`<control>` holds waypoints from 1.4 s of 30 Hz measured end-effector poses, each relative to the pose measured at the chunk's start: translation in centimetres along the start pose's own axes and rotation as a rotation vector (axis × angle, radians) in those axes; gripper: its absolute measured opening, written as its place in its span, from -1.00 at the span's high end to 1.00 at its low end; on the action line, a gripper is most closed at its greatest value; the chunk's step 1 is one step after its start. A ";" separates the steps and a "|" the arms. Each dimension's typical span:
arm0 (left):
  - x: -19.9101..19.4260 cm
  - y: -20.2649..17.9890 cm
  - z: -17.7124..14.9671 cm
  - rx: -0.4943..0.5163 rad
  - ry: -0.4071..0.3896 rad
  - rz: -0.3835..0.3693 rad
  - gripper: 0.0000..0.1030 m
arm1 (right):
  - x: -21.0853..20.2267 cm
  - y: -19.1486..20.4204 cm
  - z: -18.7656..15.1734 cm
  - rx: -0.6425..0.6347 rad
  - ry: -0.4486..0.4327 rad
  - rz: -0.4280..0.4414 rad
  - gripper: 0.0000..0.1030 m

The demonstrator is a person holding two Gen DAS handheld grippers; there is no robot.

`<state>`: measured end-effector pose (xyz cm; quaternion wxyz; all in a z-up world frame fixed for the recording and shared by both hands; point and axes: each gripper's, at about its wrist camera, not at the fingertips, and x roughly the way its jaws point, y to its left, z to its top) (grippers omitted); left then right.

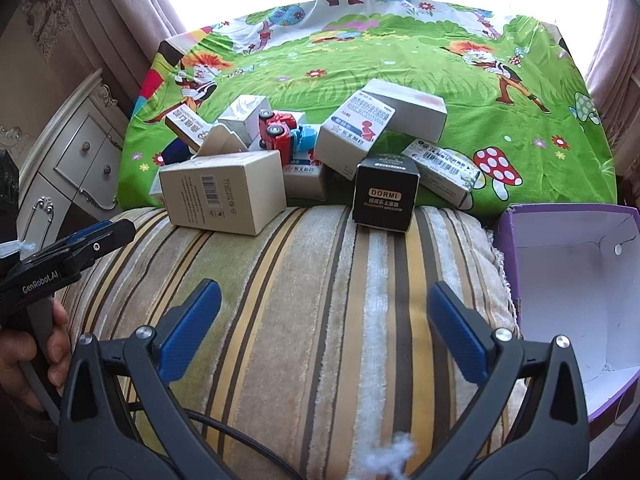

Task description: Organize rigid objects

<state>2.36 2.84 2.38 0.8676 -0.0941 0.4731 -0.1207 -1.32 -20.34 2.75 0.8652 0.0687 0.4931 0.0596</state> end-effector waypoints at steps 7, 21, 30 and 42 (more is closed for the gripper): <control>0.7 1.9 4.4 -0.097 -0.022 -0.110 -0.39 | -0.2 -0.5 0.5 0.002 -0.023 0.014 -1.00; 6.9 3.9 10.5 -0.216 0.054 -0.197 -0.23 | 0.4 -2.8 2.4 0.058 -0.035 -0.004 -1.00; 8.5 4.1 10.6 -0.241 0.093 -0.212 -0.05 | 2.2 -3.9 5.0 0.116 -0.018 -0.014 -1.00; 9.1 4.4 10.8 -0.247 0.098 -0.229 0.55 | 6.3 -5.3 9.5 0.332 0.046 0.151 -1.00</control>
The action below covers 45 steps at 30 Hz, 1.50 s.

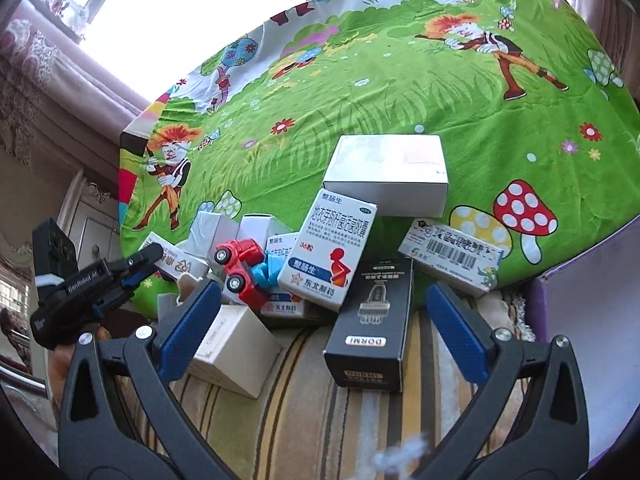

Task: Organize rigid objects
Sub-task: 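Grasp the small beige box with the left tool while the right tool grasps the white medicine box, then carry both boxes over the purple-rimmed box and open both tools to drop them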

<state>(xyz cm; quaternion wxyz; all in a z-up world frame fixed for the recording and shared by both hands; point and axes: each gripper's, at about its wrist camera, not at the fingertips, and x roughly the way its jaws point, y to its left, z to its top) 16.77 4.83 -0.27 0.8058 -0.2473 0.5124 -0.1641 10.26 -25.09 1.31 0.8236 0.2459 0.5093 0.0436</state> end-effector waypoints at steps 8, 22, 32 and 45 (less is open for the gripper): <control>-0.4 0.1 -0.3 -0.009 -0.018 -0.016 0.66 | 2.4 -0.3 1.6 0.033 0.026 -0.014 -0.95; -2.8 -0.2 -0.6 -0.012 -0.098 -0.019 0.66 | 3.7 0.7 1.6 -0.062 0.064 -0.007 0.01; -5.3 -1.1 -0.9 -0.007 -0.176 -0.023 0.67 | 1.4 1.4 1.5 -0.111 -0.009 0.022 0.11; -6.2 -6.1 -4.0 0.043 -0.137 -0.145 0.67 | -6.2 -0.1 -0.7 -0.144 -0.153 -0.021 0.11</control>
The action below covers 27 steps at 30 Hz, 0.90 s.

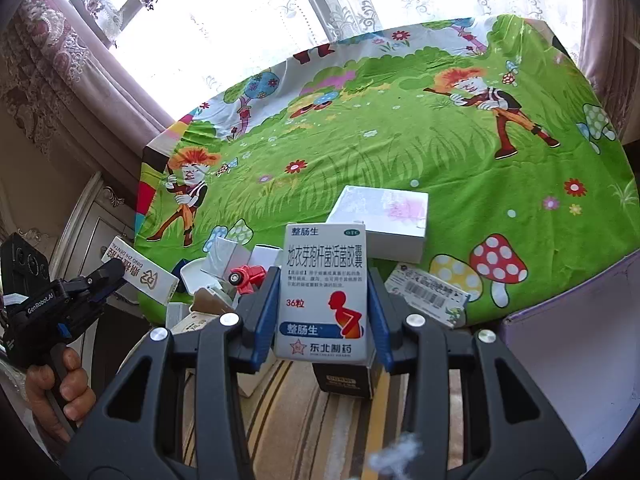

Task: Organize rigid objects
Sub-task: 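Carry both boxes over the purple-rimmed box and open both tools to drop them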

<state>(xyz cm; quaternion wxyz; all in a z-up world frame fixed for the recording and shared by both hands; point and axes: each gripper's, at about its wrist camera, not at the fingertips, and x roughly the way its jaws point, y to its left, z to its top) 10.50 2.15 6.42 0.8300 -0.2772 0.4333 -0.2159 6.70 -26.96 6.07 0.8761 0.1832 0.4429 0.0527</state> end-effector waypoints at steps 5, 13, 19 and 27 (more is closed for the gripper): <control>0.8 -3.8 -2.2 0.057 0.045 -0.064 0.67 | -3.1 -2.6 -1.5 0.021 -0.029 -0.056 0.11; 4.6 -10.0 -7.1 0.127 0.207 -0.191 0.67 | -6.5 -7.3 -4.4 0.056 -0.052 -0.165 0.11; 8.1 -13.6 -11.4 0.160 0.344 -0.241 0.67 | -8.6 -10.6 -6.4 0.076 -0.061 -0.259 0.11; 11.4 -17.0 -16.1 0.227 0.477 -0.272 0.67 | -10.0 -13.9 -8.5 0.124 -0.076 -0.331 0.11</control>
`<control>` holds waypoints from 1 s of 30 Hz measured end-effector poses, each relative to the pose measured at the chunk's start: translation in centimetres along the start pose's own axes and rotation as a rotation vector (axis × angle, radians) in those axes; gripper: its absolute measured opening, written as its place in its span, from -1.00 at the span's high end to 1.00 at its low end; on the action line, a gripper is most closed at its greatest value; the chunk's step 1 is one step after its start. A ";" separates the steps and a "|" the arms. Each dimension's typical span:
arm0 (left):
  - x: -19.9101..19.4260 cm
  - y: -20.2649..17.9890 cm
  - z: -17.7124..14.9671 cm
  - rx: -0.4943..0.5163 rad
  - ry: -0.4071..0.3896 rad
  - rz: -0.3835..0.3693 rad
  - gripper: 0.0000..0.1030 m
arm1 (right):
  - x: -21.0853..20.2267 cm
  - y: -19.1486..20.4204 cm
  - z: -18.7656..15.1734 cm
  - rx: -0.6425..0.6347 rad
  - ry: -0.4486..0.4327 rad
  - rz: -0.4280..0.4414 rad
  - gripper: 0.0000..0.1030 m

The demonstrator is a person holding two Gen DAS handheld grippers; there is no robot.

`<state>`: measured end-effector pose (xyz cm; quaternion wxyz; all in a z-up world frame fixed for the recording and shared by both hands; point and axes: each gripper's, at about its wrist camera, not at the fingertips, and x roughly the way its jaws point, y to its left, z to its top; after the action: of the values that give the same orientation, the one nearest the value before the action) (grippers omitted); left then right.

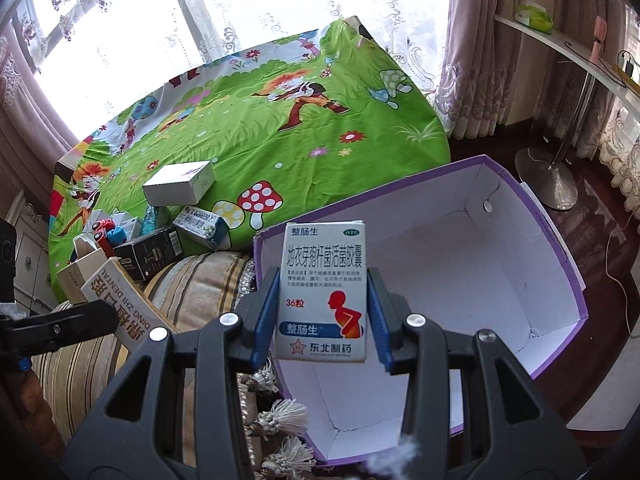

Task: Organize rigid objects
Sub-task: 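Carry both boxes over the purple-rimmed box and open both tools to drop them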

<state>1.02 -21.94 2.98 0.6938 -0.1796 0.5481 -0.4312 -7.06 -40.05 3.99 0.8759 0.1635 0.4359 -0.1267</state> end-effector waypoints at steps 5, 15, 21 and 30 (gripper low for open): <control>2.3 -0.4 -1.0 0.008 0.063 0.040 0.51 | -0.3 -0.9 -0.7 0.004 -0.009 -0.019 0.02; -1.2 -1.0 -3.3 0.034 -0.011 0.140 0.08 | -2.4 0.2 -1.8 -0.055 -0.111 -0.029 -0.54; -3.5 -1.2 -3.8 0.065 -0.082 0.207 0.03 | -5.2 2.5 -1.6 -0.215 -0.259 -0.076 -0.73; -9.9 1.5 -4.4 0.105 -0.264 0.373 -0.09 | -5.4 5.7 -2.0 -0.312 -0.247 -0.038 -0.80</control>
<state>-2.68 -12.26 6.46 0.8356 -0.0937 0.4530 -0.2963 -9.61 -33.56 8.21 0.9348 0.0007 0.3426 -0.0933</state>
